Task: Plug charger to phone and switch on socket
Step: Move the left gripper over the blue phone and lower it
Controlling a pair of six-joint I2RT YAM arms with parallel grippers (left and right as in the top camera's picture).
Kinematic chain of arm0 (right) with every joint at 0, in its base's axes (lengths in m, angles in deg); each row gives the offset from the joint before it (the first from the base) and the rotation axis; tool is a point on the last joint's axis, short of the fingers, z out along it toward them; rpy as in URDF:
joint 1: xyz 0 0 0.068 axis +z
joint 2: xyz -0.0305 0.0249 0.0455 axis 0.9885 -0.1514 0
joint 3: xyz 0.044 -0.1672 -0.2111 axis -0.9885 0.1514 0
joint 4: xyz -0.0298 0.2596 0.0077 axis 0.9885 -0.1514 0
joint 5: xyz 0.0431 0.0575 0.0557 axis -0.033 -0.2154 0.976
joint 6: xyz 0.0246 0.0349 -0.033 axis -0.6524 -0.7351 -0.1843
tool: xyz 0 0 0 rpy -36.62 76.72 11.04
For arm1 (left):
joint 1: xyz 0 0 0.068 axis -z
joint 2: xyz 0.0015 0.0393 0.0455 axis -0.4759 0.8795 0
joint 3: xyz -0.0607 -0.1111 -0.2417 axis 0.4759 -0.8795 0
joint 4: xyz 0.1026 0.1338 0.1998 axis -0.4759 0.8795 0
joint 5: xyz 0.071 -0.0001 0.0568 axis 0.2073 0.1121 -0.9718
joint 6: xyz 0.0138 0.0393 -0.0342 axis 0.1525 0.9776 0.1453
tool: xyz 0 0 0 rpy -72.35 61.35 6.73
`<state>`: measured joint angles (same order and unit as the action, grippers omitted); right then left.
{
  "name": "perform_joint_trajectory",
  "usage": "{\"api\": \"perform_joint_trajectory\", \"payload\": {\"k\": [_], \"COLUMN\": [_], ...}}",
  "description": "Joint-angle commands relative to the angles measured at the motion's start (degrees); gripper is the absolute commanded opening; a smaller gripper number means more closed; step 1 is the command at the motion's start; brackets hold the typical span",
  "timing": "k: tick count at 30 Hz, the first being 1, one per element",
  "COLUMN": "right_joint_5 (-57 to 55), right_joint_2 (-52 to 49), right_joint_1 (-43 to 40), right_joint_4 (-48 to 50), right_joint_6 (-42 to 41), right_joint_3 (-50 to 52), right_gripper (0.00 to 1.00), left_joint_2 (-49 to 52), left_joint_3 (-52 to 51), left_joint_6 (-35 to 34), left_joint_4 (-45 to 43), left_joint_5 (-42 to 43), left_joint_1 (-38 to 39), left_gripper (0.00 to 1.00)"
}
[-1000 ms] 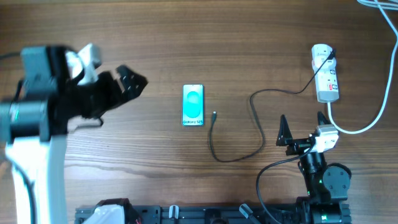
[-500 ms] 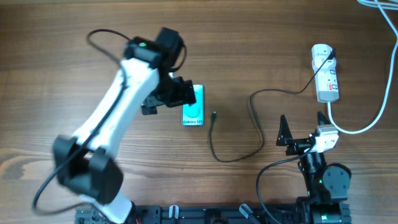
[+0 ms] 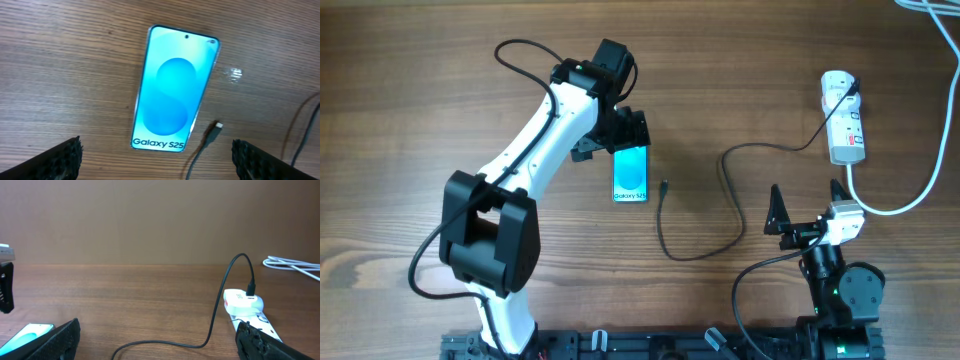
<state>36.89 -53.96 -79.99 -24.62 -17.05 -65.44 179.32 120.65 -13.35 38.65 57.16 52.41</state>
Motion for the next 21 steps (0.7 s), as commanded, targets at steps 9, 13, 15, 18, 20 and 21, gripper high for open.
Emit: {"api": "perform_joint_trajectory", "payload": {"k": [9,13,15,18,20,21], "right_joint_5": [-0.7,-0.7,-0.7,-0.7,-0.7,-0.7], "right_joint_2": [0.5,0.5,0.5,0.5,0.5,0.5], "right_joint_1": [-0.3,-0.3,-0.3,-0.3,-0.3,-0.3], "right_joint_4": [0.1,0.1,0.1,0.1,0.1,0.1], "right_joint_6": [0.7,0.7,0.7,0.7,0.7,0.7], "right_joint_3": [0.1,0.1,0.1,0.1,0.1,0.1], "right_gripper": [1.00,1.00,1.00,1.00,1.00,1.00], "left_joint_2": [5.8,8.1,9.3,10.4,10.5,10.5], "left_joint_3": [0.7,0.7,0.7,0.7,0.7,0.7], "left_joint_6": [5.0,5.6,5.6,5.7,5.9,6.1], "left_joint_4": [-4.2,-4.5,-4.6,-4.6,-4.9,-5.1], "left_joint_5": [-0.7,-2.2,-3.3,-3.4,-3.5,-3.4], "left_joint_1": [4.4,5.1,5.1,5.0,5.0,5.0], "left_gripper": [1.00,1.00,1.00,1.00,1.00,1.00]}}
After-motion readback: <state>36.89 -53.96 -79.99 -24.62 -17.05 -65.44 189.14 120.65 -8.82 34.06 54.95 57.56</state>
